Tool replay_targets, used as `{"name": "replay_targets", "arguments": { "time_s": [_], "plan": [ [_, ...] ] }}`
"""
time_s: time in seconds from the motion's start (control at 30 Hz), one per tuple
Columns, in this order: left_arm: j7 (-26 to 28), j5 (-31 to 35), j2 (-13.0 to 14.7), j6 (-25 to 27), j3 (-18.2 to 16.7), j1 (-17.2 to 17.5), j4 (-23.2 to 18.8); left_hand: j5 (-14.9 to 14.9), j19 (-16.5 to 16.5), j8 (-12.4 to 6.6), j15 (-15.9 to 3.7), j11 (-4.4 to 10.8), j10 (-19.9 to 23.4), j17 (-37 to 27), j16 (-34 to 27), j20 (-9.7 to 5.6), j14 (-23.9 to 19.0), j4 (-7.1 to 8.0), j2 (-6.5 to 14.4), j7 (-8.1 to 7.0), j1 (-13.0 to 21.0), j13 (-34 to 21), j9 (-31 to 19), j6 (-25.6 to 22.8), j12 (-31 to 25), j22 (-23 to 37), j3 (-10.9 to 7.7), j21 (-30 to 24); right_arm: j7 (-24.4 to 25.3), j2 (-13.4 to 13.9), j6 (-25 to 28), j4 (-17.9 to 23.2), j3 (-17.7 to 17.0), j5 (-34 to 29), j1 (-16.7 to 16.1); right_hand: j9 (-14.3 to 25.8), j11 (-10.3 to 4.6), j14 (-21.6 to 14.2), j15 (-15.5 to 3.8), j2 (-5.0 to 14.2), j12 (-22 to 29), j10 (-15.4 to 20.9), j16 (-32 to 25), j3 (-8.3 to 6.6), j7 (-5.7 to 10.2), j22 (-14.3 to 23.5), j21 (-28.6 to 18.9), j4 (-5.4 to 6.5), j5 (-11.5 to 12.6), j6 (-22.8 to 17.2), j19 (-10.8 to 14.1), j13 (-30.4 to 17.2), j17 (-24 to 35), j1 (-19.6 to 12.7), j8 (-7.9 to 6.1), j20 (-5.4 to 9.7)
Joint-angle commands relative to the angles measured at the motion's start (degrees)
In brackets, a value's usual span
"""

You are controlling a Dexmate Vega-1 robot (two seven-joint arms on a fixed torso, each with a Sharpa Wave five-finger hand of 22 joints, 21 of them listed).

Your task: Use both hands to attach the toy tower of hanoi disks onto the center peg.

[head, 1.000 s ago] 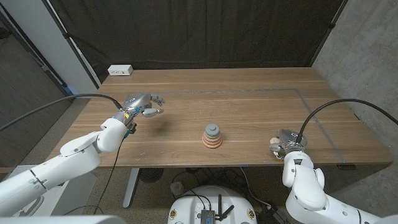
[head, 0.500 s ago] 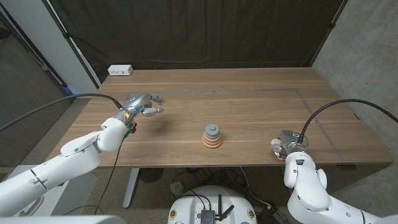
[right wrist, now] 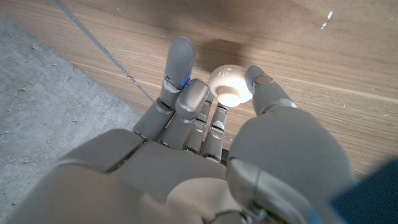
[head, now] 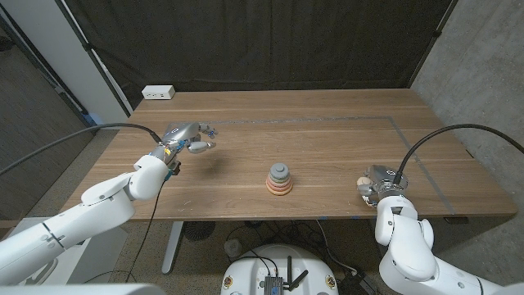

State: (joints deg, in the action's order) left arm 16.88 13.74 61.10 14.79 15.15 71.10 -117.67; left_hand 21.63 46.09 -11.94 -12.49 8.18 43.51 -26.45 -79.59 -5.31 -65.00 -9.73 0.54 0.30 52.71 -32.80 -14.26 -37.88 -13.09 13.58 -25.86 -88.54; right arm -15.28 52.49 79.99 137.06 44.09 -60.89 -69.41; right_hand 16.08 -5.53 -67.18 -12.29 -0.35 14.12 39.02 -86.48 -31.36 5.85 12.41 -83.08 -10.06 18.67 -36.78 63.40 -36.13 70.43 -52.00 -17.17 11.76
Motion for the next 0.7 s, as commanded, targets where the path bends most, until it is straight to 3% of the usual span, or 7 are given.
{"name": "replay_targets", "arguments": {
  "time_s": [0.03, 0.37, 0.7],
  "plan": [
    [0.41, -0.26, -0.17, -0.5, -0.11, 0.12, 0.34, 0.29, 0.7, 0.06, -0.14, -0.02, 0.61, -0.14, 0.14, -6.68, -0.56, 0.11, -0.06, 0.13, -0.5, -0.14, -0.12, -0.54, 0.28, 0.25, -0.49, -0.33, -4.24, -0.05, 0.0, 1.16, 0.76, -6.41, 0.38, 0.11, -2.52, -0.29, -0.2, 2.29, -0.19, 2.66, -0.41, -0.7, 0.29, 0.17, -0.24, 0.4, 0.31, -0.9, 0.44, -0.22, 0.2, -2.41, -0.23, 1.0],
    [0.46, -0.2, -0.11, -0.55, -0.26, 0.24, 0.18, 0.3, 0.87, 0.06, -0.14, 0.05, 0.65, -0.16, 0.14, -6.68, -0.61, 0.11, -0.06, 0.12, -0.48, -0.09, -0.16, -0.67, 0.41, 0.27, -0.71, -0.39, -7.52, 0.87, -0.11, 3.26, 0.58, -10.61, 0.15, 0.08, -2.52, -0.3, -0.2, 2.37, -0.35, 2.82, -0.68, -0.85, 0.29, 0.26, -0.39, 0.43, 0.38, -0.93, 0.42, -0.31, 0.2, -2.52, -0.18, 1.0],
    [0.78, -0.16, -0.28, -0.84, -0.37, 0.45, 0.25, 0.29, 0.95, 0.11, -0.13, -0.06, 0.93, -0.56, -0.03, -6.7, -0.72, 0.1, -0.07, 0.11, -0.5, -0.15, -0.22, -0.76, 0.44, 0.21, -1.11, -0.37, -6.6, 1.09, -2.74, 5.46, -1.89, -10.56, -1.84, 0.03, -2.29, -0.28, -0.19, 2.46, -0.47, 3.22, -0.99, -1.0, 0.23, 0.32, -0.57, 0.48, 0.44, -1.37, 0.37, -0.52, 0.18, -2.58, -0.25, 1.0]
  ]
}}
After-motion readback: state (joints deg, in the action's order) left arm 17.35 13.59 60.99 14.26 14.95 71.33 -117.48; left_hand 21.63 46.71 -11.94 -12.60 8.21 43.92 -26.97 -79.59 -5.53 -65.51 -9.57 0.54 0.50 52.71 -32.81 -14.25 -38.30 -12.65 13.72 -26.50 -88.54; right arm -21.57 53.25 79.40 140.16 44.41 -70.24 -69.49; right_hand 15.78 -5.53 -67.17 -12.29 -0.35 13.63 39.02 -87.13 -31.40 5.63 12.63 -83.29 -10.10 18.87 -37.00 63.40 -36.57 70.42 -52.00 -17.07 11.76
